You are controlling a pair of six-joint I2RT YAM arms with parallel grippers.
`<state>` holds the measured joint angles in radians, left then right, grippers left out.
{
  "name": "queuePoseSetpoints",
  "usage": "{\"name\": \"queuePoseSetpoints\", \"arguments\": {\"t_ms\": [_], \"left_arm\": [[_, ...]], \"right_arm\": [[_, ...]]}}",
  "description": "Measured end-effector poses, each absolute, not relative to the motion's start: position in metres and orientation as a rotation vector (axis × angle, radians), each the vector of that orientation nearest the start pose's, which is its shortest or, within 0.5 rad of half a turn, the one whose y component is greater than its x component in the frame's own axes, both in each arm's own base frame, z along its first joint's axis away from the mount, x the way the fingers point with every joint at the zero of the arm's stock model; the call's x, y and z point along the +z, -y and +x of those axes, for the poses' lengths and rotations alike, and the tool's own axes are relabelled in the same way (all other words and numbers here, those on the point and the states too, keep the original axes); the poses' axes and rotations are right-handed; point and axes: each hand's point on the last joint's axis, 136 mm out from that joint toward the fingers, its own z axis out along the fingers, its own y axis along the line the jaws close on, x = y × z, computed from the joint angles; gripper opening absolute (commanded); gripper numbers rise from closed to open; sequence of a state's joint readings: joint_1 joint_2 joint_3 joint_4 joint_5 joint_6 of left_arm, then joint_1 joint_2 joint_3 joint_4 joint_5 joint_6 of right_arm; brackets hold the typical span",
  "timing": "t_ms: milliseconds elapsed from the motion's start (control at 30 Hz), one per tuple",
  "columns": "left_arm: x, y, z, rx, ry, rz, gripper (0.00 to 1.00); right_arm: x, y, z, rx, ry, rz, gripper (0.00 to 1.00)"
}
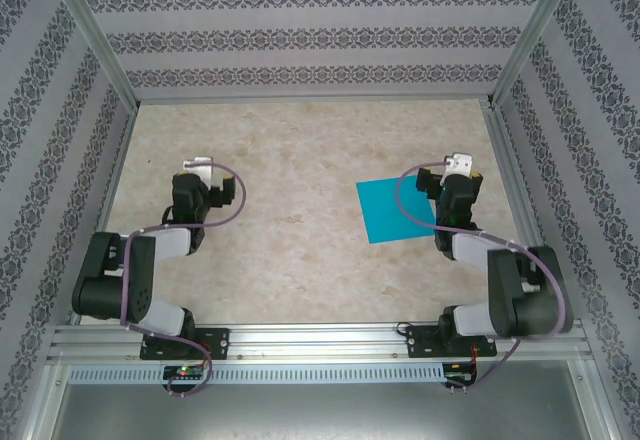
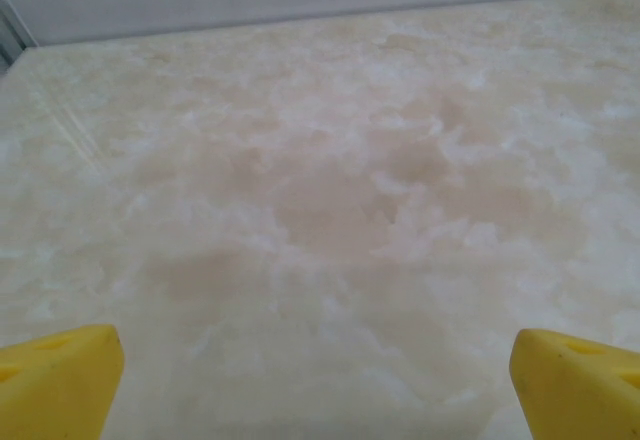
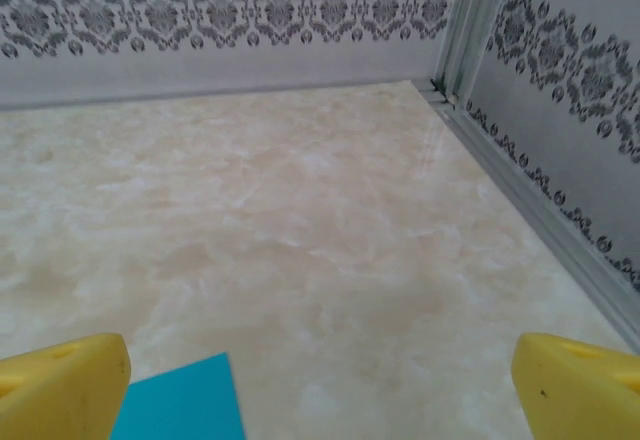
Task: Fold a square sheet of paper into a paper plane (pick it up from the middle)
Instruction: Move the paper to the center of the table.
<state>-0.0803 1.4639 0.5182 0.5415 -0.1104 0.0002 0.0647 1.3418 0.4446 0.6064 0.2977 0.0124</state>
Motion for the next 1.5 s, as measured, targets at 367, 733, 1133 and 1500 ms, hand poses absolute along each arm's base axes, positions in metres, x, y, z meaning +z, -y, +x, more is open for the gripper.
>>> {"name": "queuePoseSetpoints", "arguments": {"t_ms": [367, 733, 1133, 1500], "left_arm": [[0.192, -0.001, 0.405, -0.015, -2.041, -0.316, 1.0], [0.224, 0.016, 0.36, -0.178, -2.137, -0.356, 1.0], [0.212, 0.028, 0.35, -0.246, -2.212, -0.323, 1.0], [0.2, 0.031, 0.351, -0.258, -2.255, -0.32, 1.0]], "right_arm": [[0.231, 0.026, 0.375, -0.04, -1.89, 0.468, 0.98], [0.094, -0.048, 0.361, 0.274, -2.433, 0.634, 0.98], [0.04, -0.107, 0.354, 0.353, -2.636, 0.681, 0.98], [0.026, -0.225, 0.346, 0.405, -2.762, 0.395, 0.97]]}}
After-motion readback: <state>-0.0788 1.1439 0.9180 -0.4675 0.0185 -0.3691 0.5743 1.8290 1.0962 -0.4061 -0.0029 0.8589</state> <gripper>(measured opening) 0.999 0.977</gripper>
